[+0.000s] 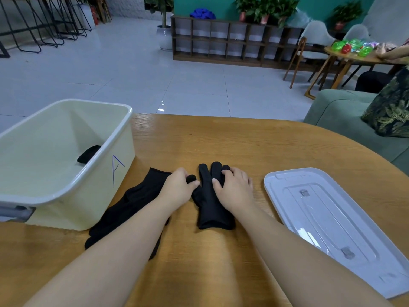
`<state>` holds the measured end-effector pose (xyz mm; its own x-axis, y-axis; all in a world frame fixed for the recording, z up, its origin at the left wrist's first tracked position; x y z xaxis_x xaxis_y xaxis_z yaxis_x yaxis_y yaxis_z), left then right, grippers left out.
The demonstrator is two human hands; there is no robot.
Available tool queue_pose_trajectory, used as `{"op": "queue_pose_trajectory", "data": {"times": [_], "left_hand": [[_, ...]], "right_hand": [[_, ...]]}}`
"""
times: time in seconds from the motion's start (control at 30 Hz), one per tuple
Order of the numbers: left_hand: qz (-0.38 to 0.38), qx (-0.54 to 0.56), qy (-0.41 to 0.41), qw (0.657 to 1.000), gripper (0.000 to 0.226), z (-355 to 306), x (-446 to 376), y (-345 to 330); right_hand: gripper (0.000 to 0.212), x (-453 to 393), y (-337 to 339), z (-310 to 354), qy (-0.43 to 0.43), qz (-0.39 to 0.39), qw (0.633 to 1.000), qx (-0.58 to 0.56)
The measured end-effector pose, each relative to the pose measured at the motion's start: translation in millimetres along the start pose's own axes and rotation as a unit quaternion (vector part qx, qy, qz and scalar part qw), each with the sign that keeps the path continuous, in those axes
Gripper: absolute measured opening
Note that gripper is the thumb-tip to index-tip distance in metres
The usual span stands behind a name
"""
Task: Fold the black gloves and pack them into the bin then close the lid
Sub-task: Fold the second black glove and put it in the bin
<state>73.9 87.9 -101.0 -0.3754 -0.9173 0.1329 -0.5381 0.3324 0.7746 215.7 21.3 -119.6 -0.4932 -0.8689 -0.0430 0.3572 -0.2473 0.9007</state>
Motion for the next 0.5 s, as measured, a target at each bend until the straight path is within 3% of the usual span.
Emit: {"op": "queue_pose_trajectory", "data": {"times": [0.17,0.27,0.37,0.5], "left_hand": [[-0.021,0.053,0.02,0.998,0.047,6.7,-1.0,-0.8],[-0.03,0.074,0.023,0.997,0.049,9.0,-0.8,-3.5],[-0.026,0.123,0.032,0.992,0.052,10.3,0.6,-4.2],[0.035,0.189,0.01,0.981,0.072,7.4,10.4,-6.9]], "right_hand": [[0.026,11.0,8.8,8.9,0.158,-0.05,0.985,-0.057],[0.019,21.1,10.6,13.2,0.234,0.004,0.97,-0.068],[0.023,25.2,8.2,12.4,0.249,0.052,0.965,-0.06],[0.026,25.7,8.3,10.0,0.218,0.071,0.969,-0.089]]}}
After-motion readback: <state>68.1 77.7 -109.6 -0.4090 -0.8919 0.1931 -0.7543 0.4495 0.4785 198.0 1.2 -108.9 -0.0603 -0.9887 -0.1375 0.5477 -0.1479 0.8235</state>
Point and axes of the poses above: each hand's wrist, its own x-axis away from the middle knuckle, its own y-axis out of the back of the hand, z = x × y, the point moved 3 cm from there along -x, towards the middle knuckle, and after that the axes turned 4 degrees about -x, right-handed, at the moved point
